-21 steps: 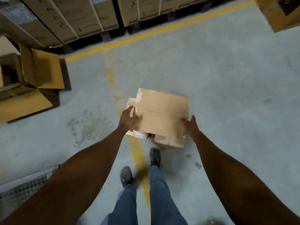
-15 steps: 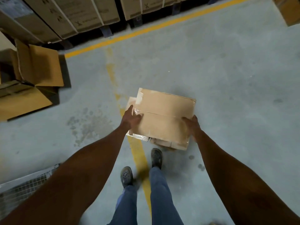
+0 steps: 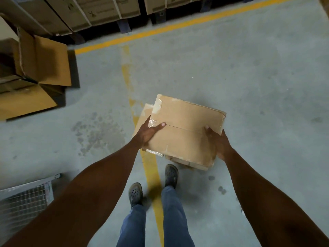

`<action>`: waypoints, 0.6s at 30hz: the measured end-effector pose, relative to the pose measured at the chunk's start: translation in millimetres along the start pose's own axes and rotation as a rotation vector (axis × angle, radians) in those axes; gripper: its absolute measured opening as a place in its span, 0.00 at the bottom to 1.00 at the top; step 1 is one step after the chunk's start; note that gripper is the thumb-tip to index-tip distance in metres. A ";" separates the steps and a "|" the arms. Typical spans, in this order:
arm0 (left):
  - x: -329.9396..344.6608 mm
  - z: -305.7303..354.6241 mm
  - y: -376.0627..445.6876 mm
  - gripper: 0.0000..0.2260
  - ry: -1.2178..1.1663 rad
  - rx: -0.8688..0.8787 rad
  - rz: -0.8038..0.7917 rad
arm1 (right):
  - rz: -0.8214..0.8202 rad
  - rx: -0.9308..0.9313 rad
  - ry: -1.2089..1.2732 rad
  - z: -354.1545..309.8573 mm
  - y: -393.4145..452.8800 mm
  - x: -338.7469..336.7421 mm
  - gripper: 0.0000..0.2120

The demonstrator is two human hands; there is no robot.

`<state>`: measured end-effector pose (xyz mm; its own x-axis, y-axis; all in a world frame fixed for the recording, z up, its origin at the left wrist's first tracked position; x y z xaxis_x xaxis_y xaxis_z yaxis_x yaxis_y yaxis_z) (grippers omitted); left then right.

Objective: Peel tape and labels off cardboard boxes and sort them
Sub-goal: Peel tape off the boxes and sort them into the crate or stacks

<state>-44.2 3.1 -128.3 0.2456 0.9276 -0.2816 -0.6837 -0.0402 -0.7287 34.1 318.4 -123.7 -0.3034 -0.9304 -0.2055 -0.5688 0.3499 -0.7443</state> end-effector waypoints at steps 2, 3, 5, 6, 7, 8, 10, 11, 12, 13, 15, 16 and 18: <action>-4.6 0.0 -14.4 0.34 -0.064 0.002 0.005 | -0.023 -0.051 -0.042 -7.0 -15.5 -1.5 0.38; -8.4 1.6 -26.3 0.32 -0.097 -0.001 0.013 | -0.031 -0.076 -0.060 -10.3 -21.9 -3.3 0.34; -18.6 6.2 -55.3 0.29 -0.161 0.001 0.042 | 0.007 -0.108 -0.101 -24.4 -43.6 -2.4 0.35; -25.4 9.3 -72.4 0.28 -0.187 0.005 0.052 | 0.031 -0.109 -0.125 -34.8 -59.1 -0.1 0.38; -33.1 11.3 -90.0 0.28 -0.211 0.009 0.065 | 0.050 -0.114 -0.146 -45.4 -75.1 2.3 0.40; -42.4 11.7 -107.4 0.27 -0.238 0.008 0.086 | 0.055 -0.120 -0.164 -55.4 -90.3 5.5 0.41; -64.0 7.8 -142.9 0.27 -0.287 0.005 0.143 | 0.042 -0.159 -0.191 -77.4 -123.4 17.7 0.40; -75.5 4.0 -159.9 0.27 -0.301 0.007 0.182 | 0.031 -0.189 -0.208 -88.1 -139.3 26.6 0.38; -86.9 0.3 -178.6 0.27 -0.311 0.018 0.223 | 0.020 -0.220 -0.224 -98.1 -155.7 35.7 0.36; -98.4 -4.0 -196.5 0.27 -0.317 0.031 0.263 | 0.013 -0.255 -0.232 -106.5 -169.5 45.8 0.34; -122.4 -11.0 -235.1 0.25 -0.340 0.070 0.350 | -0.023 -0.310 -0.230 -119.4 -197.5 68.0 0.30; -135.0 -15.1 -254.3 0.23 -0.348 0.082 0.406 | -0.061 -0.328 -0.230 -124.2 -211.4 80.3 0.30; -160.7 -26.3 -292.7 0.20 -0.375 0.096 0.517 | -0.162 -0.358 -0.238 -132.6 -241.6 109.0 0.29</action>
<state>134.5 -144.0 113.9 -0.3768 0.8650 -0.3313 -0.7120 -0.4992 -0.4938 37.1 147.0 117.9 -0.0281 -0.9608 -0.2758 -0.8356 0.1740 -0.5211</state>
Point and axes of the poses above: each hand's wrist, its own y-axis towards the middle knuckle, its own x-axis out of the palm, z = x × y, the point moved 3 cm from there along y, towards the middle knuckle, and after that the axes turned 9 degrees about z, right-handed, at the moved point
